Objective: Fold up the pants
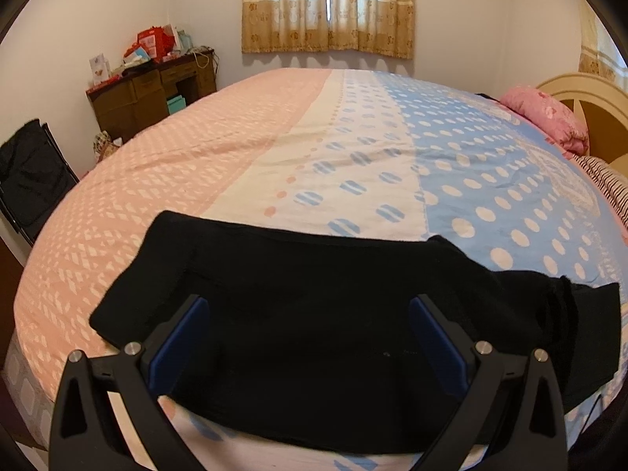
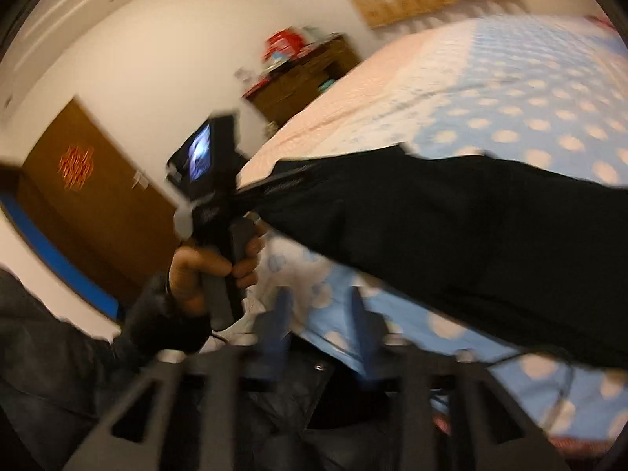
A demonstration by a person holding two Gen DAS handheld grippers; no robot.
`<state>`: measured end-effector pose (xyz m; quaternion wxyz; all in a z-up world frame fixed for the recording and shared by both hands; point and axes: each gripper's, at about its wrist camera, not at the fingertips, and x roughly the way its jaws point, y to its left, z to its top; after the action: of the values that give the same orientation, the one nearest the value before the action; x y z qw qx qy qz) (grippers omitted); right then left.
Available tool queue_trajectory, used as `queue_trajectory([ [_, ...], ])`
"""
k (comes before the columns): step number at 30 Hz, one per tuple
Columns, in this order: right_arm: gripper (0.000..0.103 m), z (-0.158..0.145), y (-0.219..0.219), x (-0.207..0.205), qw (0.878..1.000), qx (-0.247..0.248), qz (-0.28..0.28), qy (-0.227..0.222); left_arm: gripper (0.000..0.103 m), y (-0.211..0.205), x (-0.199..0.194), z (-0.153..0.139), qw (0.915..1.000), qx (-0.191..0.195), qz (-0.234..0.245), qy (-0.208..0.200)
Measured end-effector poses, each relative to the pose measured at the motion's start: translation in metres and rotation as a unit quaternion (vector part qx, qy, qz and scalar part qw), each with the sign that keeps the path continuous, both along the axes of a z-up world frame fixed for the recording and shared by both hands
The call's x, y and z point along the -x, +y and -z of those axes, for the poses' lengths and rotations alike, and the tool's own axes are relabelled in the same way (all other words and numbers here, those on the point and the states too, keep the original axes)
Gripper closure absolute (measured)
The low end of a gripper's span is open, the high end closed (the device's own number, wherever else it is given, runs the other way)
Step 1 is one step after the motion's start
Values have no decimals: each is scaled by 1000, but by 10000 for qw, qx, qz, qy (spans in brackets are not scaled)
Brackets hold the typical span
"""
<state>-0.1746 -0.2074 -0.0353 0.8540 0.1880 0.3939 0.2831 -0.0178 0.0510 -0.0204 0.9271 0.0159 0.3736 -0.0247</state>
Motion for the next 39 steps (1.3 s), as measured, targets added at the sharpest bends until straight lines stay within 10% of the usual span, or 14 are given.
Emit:
queue_trajectory([
  [8,80,14,-5,-34,9757,1625,1319,-648,0,4,3,0,9999,-102,-43,44],
  [12,80,31,28,-65,9415,2745,1685,-991,0,7,5,-3,9996,-255,-86,-42],
  [19,71,58,41,-90,9356,2945,1683,-982,0,15,0,8,9992,-282,-240,167],
  [23,68,37,30,-74,9540,2225,1560,-1265,0,13,2,7,9991,-370,-169,112],
  [28,68,10,13,-38,9315,2385,2102,-1767,0,28,1,7,9985,-400,-367,103],
  [35,68,63,-79,-19,9243,2433,2939,41,0,44,0,20,9935,-903,-684,141],
  [39,68,57,-81,-3,9240,2540,2858,-29,0,57,-5,28,9911,-968,-881,229],
])
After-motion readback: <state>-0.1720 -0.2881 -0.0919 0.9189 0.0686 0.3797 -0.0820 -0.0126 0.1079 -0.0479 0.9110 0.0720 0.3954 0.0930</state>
